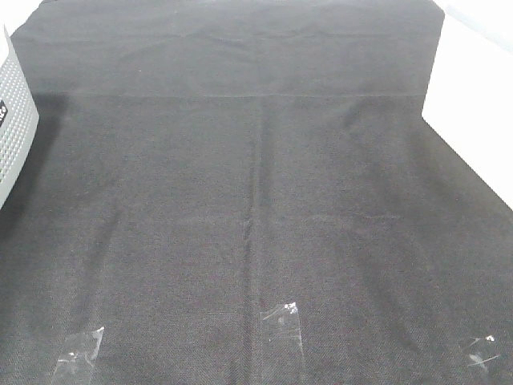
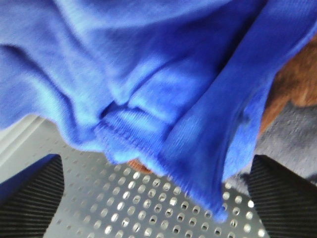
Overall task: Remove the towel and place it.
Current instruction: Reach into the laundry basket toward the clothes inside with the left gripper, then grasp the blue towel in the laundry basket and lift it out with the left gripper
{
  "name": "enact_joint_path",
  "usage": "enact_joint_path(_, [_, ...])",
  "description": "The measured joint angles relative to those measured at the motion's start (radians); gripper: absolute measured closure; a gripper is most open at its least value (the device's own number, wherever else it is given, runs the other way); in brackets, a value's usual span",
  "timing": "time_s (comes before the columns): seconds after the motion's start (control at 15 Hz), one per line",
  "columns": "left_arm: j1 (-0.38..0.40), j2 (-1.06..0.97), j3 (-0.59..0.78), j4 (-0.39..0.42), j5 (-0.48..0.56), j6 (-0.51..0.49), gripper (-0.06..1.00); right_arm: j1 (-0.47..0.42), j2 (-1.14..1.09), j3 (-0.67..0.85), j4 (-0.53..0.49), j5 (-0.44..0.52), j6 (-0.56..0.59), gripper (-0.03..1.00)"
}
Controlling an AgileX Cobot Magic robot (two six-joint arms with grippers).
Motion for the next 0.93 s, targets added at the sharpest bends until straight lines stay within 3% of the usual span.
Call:
enact_joint_path(0.33, [0.0, 0.01, 0.0, -0.03, 0.004, 0.002, 0.06, 0.0, 0.0, 0.0, 0.0, 0.0, 0.0, 0.01])
enact_joint_path(0.53, [-0.015, 0.01, 0.0, -0.04, 0.027, 0.003, 0.24, 0.0, 0.0, 0.0, 0.001, 0.0, 0.0, 0.01])
enact_joint_path(0.8, [-0.024, 0.029, 0.0, -0.049, 0.079, 0.003, 0.28, 0.0, 0.0, 0.0, 0.001, 0.0, 0.0, 0.01])
enact_joint_path(0.93, [-0.024, 0.03, 0.0, -0.05, 0.081, 0.003, 0.37, 0.0, 0.0, 0.0, 0.001, 0.0, 0.0, 0.01])
